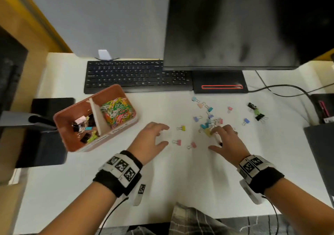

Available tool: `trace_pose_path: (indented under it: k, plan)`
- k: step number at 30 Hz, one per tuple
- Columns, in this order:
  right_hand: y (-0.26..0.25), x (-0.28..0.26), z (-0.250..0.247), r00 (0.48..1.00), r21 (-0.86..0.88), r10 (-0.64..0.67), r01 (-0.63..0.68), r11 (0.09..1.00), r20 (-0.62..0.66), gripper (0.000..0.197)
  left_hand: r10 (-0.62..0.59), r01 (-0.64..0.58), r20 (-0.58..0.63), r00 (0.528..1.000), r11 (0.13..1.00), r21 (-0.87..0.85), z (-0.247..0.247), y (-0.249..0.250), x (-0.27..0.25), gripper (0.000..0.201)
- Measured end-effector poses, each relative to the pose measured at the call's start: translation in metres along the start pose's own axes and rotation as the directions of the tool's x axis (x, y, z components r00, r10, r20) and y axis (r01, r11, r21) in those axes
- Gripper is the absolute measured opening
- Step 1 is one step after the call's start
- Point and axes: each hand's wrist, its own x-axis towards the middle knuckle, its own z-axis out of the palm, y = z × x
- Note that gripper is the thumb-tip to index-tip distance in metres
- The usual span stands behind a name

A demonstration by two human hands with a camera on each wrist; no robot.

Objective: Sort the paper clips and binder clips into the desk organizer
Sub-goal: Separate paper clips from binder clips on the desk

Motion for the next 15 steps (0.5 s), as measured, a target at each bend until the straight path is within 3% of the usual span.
trace_pose_path:
  k: [2,7,10,15]
  plan:
    - [0.029,-0.004,0.002,0.999,0.013,0.039,-0.040,0.999,0.018,0.047,0.005,-0.007,0.062,0.998,0.999,0.033,0.032,-0.001,0.014,0.039]
    - [0.055,0.005,0.018,1.000,0.110,-0.018,0.017,0.994,0.016,0.031,-0.034,0.017,0.101,0.994,0.986,0.166,0.084,-0.007,0.041,0.033]
    - [0.059,0.015,0.020,0.998,0.165,-0.064,0.066,0.984,-0.017,0.009,-0.038,0.031,0.034,0.999,0.983,0.180,0.093,-0.011,0.047,0.020]
    - [0.062,0.017,0.016,0.968,0.040,-0.248,0.249,0.968,-0.038,0.006,-0.095,0.085,0.042,0.995,0.976,0.200,0.086,-0.010,0.049,0.016]
